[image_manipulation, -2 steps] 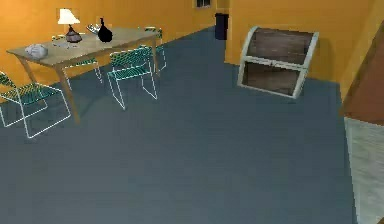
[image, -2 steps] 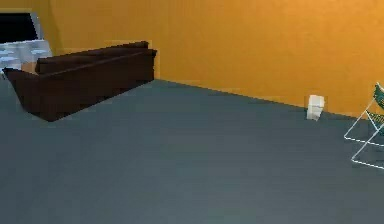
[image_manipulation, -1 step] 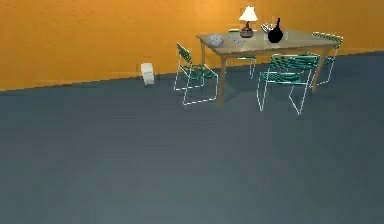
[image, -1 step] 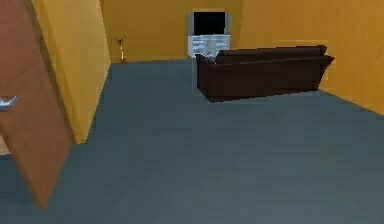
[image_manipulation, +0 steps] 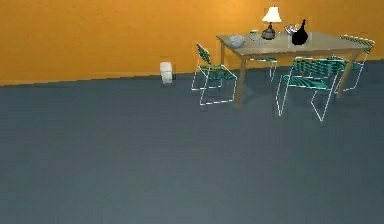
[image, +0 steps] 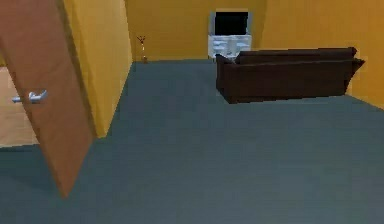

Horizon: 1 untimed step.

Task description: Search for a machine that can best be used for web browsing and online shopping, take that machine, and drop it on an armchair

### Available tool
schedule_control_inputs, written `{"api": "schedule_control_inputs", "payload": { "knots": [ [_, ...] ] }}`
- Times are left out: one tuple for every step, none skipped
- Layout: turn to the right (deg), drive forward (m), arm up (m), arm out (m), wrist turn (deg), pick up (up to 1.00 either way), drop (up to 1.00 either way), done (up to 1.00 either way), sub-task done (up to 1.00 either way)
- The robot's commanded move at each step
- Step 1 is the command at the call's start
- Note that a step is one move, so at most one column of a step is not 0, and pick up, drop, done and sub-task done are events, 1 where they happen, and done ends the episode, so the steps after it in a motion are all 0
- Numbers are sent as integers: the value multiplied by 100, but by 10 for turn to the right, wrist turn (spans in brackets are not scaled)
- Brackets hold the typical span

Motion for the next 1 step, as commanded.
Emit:
{"api": "schedule_control_inputs", "payload": {
  "knots": [
    [0,100,0,0,0,0,0,0,0]
  ]
}}
